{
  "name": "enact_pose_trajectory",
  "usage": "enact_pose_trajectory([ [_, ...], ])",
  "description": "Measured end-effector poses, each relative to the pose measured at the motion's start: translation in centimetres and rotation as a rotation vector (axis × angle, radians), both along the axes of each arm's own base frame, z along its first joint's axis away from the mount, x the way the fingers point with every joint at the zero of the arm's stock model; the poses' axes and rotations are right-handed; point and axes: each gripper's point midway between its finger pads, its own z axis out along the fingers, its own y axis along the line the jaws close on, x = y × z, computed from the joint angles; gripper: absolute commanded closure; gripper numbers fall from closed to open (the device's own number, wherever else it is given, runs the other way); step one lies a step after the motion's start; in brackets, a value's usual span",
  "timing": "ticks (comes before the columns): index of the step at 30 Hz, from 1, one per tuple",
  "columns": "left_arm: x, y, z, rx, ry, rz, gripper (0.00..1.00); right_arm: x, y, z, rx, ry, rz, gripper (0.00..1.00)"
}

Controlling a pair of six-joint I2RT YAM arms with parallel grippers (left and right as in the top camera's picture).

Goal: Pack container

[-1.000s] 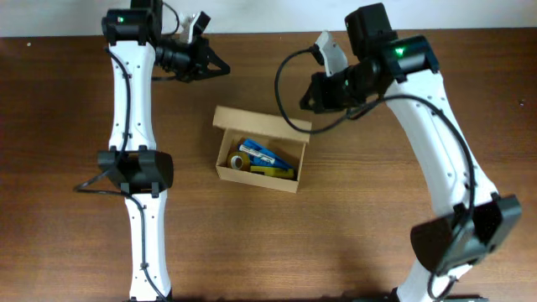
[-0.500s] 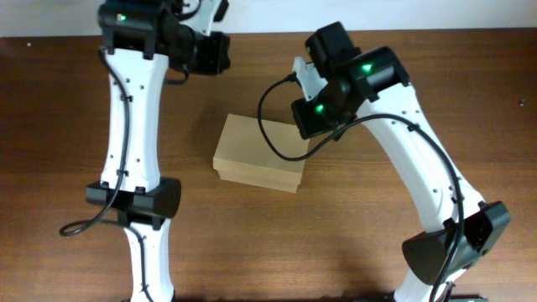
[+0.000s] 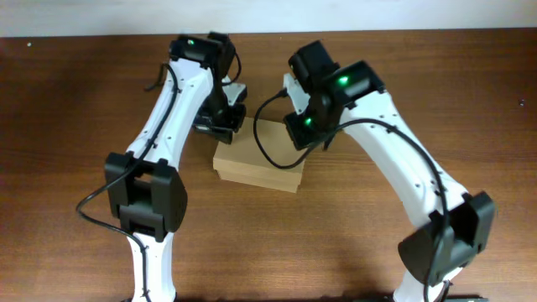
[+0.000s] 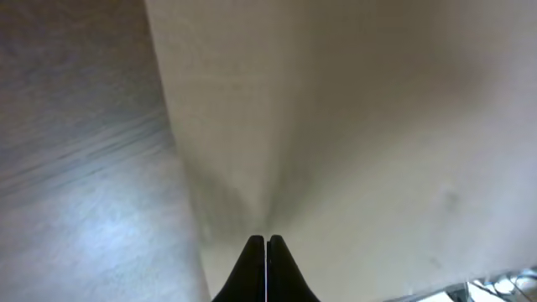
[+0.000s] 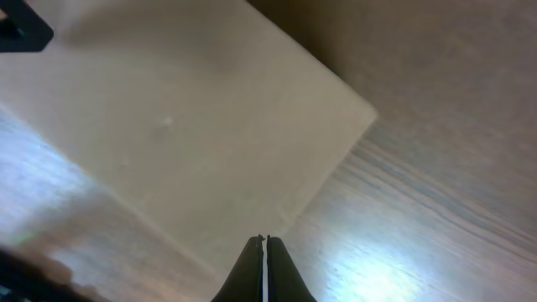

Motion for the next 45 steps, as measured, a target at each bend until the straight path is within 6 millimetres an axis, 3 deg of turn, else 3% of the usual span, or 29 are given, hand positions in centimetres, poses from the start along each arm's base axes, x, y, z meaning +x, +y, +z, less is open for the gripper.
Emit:
enact_pose_trajectory([
  [7,-0.8,0.1,-2.4,-0.002,0.018,0.001,0.98,-1.4,0.2,-7.3,-0.009,0.115,0.008,0.96],
  [22,-0.7,0.4,-1.9,-0.004,-0.019,0.004,0.98,-0.8,-0.3,-6.5,-0.001,0.072,-0.006,0.96],
  [25,0.9,1.4,-0.5,0.027,-0.072,0.017,0.98,1.7,-1.4,-4.3,-0.036,0.011,-0.043,0.96],
  [30,6.5,5.1,6.3,0.066,-0.328,0.118,0.98,7.3,-5.2,3.4,-0.052,-0.206,-0.138,0.96],
  [34,9.1,9.7,11.5,0.084,-0.492,0.234,0.92,9.9,-10.2,8.2,-0.066,-0.321,-0.251,0.96],
  [39,9.8,16.3,15.5,0.122,-0.6,0.382,0.87,11.5,-17.3,11.9,-0.086,-0.409,-0.411,0.96],
  [43,9.5,20.3,17.1,0.151,-0.642,0.468,0.72,11.6,-22.0,13.5,-0.091,-0.436,-0.511,0.96],
  [44,9.4,20.9,17.2,0.154,-0.645,0.479,0.52,11.6,-22.6,13.6,-0.089,-0.439,-0.524,0.87],
  [45,9.4,21.3,17.2,0.157,-0.645,0.488,0.0,11.5,-23.1,13.7,-0.083,-0.438,-0.54,0.59],
])
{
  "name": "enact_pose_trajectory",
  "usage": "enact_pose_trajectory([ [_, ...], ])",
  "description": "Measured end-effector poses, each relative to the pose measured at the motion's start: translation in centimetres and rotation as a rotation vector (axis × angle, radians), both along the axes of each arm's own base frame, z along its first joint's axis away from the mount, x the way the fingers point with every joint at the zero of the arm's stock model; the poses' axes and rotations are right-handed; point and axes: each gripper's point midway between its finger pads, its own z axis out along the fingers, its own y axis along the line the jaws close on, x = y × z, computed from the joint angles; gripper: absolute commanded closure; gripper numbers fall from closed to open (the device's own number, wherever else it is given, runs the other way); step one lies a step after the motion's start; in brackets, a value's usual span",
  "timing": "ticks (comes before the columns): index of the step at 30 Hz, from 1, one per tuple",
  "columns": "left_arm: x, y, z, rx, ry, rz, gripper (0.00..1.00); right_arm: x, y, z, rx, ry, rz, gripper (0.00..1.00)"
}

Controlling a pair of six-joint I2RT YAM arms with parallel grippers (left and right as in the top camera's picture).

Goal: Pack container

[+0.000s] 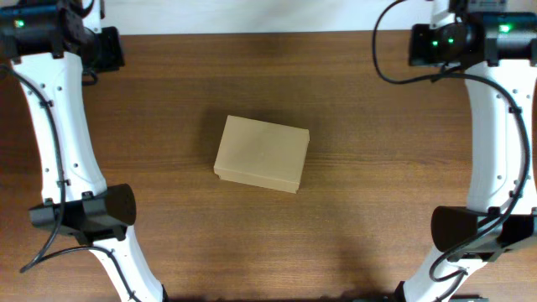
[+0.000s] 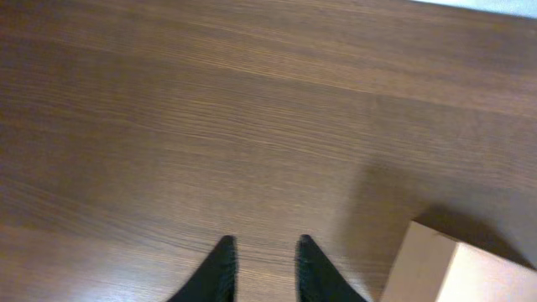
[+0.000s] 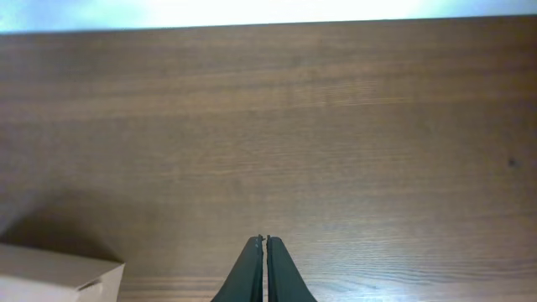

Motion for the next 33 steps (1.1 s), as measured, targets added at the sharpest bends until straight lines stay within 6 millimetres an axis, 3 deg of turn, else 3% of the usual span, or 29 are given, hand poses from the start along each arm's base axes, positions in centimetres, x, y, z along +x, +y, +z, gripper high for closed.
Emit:
enact_pose_trajectory([
  [1,-0.09,0.22,-0.03,-0.001,0.002,0.007,0.0,-0.04,-0.28,-0.02,0.003,0.001,-0.006,0.24],
  [2,-0.11,0.27,-0.04,-0.002,0.003,0.008,0.0,-0.09,-0.41,-0.05,0.002,0.004,-0.003,0.01],
  [33,-0.09,0.18,-0.04,-0.003,0.003,0.007,0.0,-0.16,-0.11,-0.12,0.015,0.008,0.016,0.01],
])
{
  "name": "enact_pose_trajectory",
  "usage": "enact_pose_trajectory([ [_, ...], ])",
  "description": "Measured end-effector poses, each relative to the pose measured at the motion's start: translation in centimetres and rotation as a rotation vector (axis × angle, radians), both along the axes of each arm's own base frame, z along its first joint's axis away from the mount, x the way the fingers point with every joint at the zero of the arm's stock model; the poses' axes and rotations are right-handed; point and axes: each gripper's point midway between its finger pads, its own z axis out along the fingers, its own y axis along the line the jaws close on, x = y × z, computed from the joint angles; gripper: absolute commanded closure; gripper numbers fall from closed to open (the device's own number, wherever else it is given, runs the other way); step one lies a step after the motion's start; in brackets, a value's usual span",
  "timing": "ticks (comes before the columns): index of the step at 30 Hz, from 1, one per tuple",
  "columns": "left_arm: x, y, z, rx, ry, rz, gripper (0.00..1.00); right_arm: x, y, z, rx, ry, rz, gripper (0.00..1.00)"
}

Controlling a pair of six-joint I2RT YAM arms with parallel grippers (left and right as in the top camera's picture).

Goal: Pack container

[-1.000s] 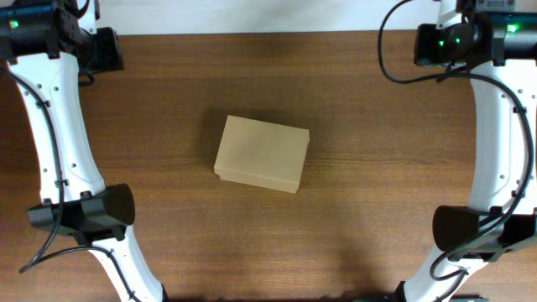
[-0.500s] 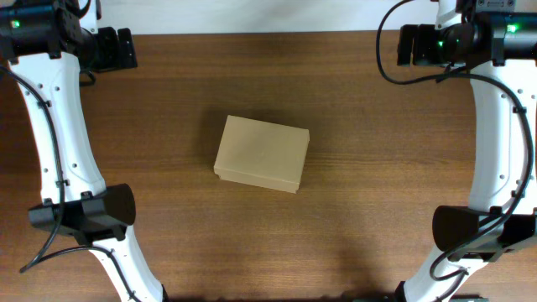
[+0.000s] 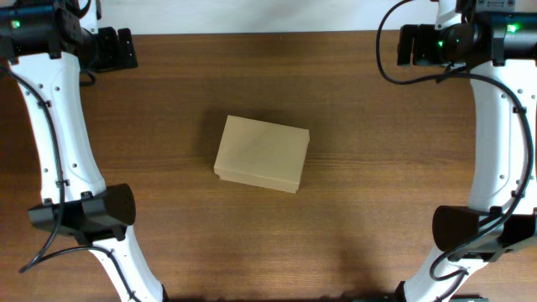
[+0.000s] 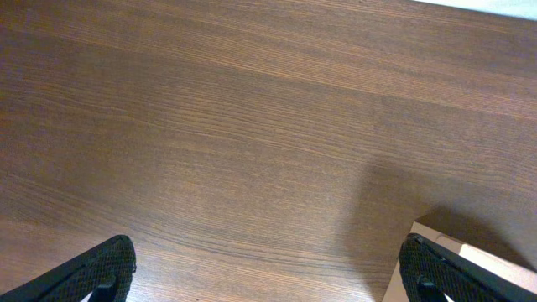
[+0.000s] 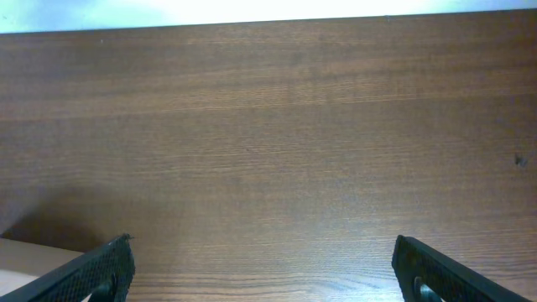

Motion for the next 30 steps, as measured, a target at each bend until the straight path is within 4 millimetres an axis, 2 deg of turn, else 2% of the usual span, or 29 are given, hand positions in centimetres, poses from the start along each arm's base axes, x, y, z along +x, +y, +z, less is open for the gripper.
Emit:
enact_pose_trajectory([
  [3,0.0,0.0,0.0,0.0,0.0,0.0,0.0,-0.5,0.1,-0.2,0.0,0.018,0.002,0.01],
  [5,0.0,0.0,0.0,0.0,0.0,0.0,0.0,-0.2,0.1,0.6,-0.001,-0.02,0.003,0.01],
  [7,0.0,0.0,0.0,0.0,0.0,0.0,0.0,0.1,0.4,2.3,0.004,-0.096,0.013,0.01],
  [10,0.0,0.0,0.0,0.0,0.0,0.0,0.0,-0.7,1.5,6.4,0.022,-0.273,0.046,0.01],
  [12,0.0,0.0,0.0,0.0,0.0,0.0,0.0,-2.2,2.4,9.8,0.032,-0.422,0.077,0.01],
  [15,0.0,0.0,0.0,0.0,0.0,0.0,0.0,-6.6,3.9,14.3,0.044,-0.638,0.128,0.01],
  [16,0.0,0.0,0.0,0.0,0.0,0.0,0.0,-8.5,4.3,15.5,0.047,-0.71,0.144,0.01],
  [18,0.0,0.0,0.0,0.0,0.001,0.0,0.0,-11.8,4.9,16.2,0.051,-0.803,0.169,0.01],
  [20,0.0,0.0,0.0,0.0,0.002,0.0,0.0,-14.7,5.2,14.9,0.057,-0.839,0.183,0.01],
  [23,0.0,0.0,0.0,0.0,0.002,0.0,0.0,-17.8,5.3,11.1,0.06,-0.851,0.191,0.01],
  [30,-0.1,0.0,0.0,0.0,0.003,0.0,0.0,-20.4,5.3,0.4,0.059,-0.889,0.195,0.01],
])
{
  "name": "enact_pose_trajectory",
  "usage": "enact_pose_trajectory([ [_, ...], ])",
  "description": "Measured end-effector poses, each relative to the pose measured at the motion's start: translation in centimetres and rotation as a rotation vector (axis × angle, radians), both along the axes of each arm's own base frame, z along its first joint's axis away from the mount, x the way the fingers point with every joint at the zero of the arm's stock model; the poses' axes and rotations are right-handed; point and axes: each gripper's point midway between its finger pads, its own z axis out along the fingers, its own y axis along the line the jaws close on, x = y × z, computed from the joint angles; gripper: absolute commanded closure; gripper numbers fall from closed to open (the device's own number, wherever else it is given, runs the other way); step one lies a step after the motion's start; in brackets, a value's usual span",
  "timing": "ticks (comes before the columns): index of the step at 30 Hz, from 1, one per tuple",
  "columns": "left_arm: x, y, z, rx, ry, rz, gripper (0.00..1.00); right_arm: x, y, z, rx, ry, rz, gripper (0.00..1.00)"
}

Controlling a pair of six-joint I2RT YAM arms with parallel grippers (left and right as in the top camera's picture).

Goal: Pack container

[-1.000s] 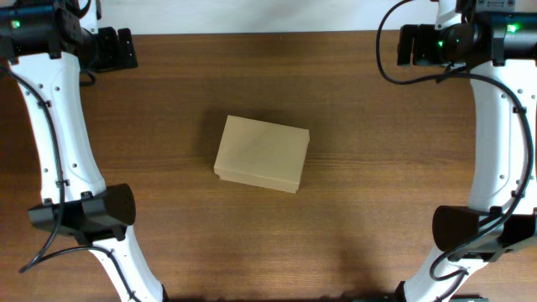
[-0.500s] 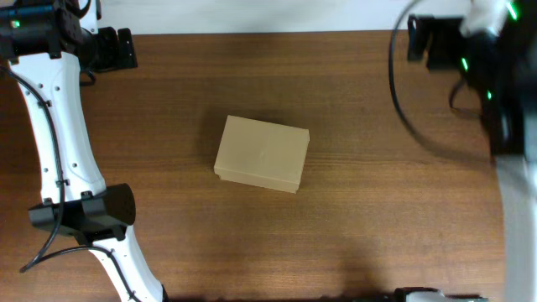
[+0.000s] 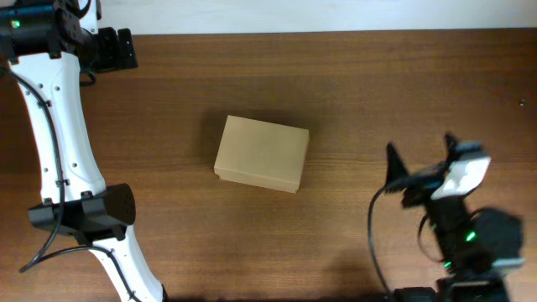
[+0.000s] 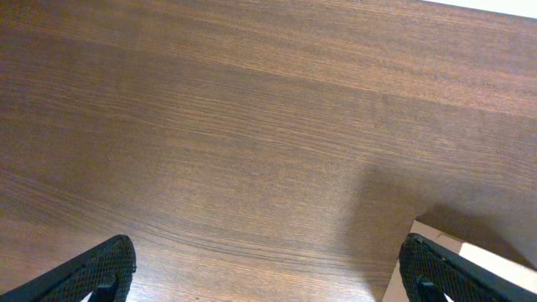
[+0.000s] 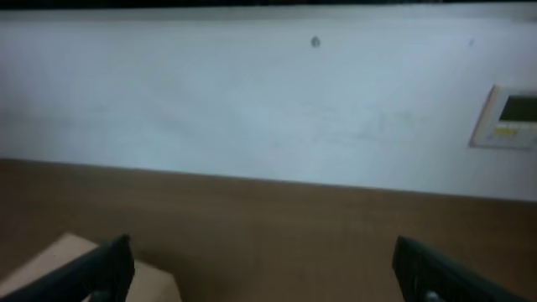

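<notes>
The closed tan cardboard box lies in the middle of the wooden table. My left gripper hangs at the far left corner, well away from the box, open and holding nothing. In the left wrist view its fingers stand wide apart over bare wood, with a corner of the box at lower right. My right gripper is folded back at the near right, open and holding nothing. The right wrist view looks level across the table, with a box corner at lower left.
A white wall runs behind the table's far edge, with a small white panel on it at the right. The left arm's base stands at the near left of the table.
My right arm has moved from the far right corner to a folded pose at the near right; its camera now faces the wall. The left arm and the box have not moved.
Both grippers were shut and down at the box's top. Then both arms were at the far corners, the left gripper slightly open, the right shut. Then both stood wide open. Now the right arm is folded at the near right.
</notes>
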Motion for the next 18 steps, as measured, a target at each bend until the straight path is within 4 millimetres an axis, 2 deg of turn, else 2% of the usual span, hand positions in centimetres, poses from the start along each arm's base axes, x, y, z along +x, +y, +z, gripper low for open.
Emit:
enact_pose_trajectory([
  [2,0.0,0.0,0.0,0.0,0.0,0.0,0.0,-0.4,0.0,-2.4,0.001,-0.03,0.0,0.01],
  [7,0.0,0.0,0.0,0.0,0.0,0.0,0.01,-0.9,0.0,-6.8,0.004,-0.1,0.0,0.01],
  [11,0.0,0.0,0.0,0.0,0.0,0.0,0.0,-1.0,0.0,-10.0,0.006,-0.084,0.0,0.01],
  [14,0.0,0.0,0.0,0.0,0.0,0.0,0.0,-1.1,0.0,-11.5,0.006,-0.083,0.0,0.01],
  [18,0.0,0.0,0.0,0.0,0.0,0.0,0.01,-1.4,0.0,-12.3,0.006,-0.086,-0.001,0.01],
])
